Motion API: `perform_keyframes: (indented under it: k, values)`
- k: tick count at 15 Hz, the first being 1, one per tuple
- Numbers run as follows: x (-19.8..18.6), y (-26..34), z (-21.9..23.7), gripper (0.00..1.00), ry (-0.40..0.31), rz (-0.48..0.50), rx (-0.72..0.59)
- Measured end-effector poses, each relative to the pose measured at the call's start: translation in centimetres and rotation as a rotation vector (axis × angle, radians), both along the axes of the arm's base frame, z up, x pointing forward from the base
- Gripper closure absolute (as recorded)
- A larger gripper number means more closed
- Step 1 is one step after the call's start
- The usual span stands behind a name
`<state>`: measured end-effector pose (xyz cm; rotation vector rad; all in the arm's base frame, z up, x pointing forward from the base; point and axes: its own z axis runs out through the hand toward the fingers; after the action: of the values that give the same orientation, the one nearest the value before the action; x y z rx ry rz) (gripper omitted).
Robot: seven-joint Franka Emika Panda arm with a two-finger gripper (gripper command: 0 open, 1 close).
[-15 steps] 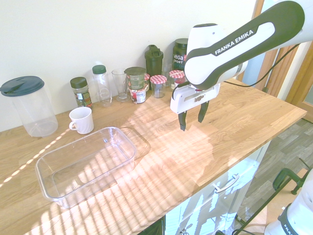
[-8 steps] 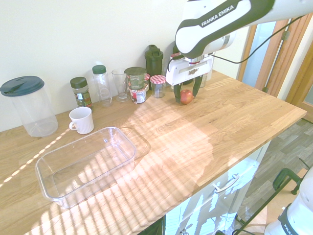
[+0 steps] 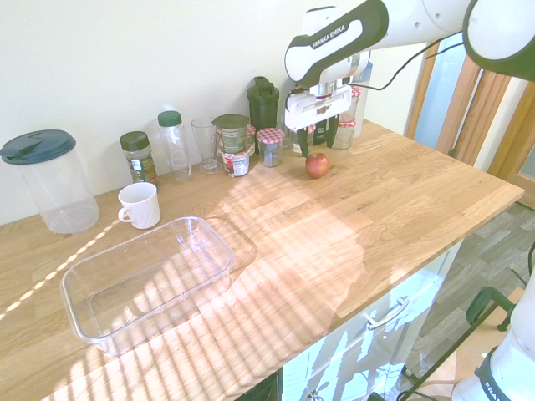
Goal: Put the apple into the container
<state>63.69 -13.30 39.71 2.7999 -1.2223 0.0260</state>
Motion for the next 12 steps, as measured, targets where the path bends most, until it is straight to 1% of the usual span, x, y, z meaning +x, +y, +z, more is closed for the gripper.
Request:
perform_keyframes:
  k: [3, 7, 8, 12]
  values:
    - [-0.1, 0.2, -0.4, 0.0, 0.039, 0.008, 0.011]
    - [-0.4, 0.6, -2.3, 0.0, 0.067, 0.023, 0.033]
    - [-0.4, 0.7, -2.8, 1.0, 0.067, 0.026, 0.041]
    - [-0.2, 0.9, -4.1, 1.0, 0.073, 0.032, 0.051]
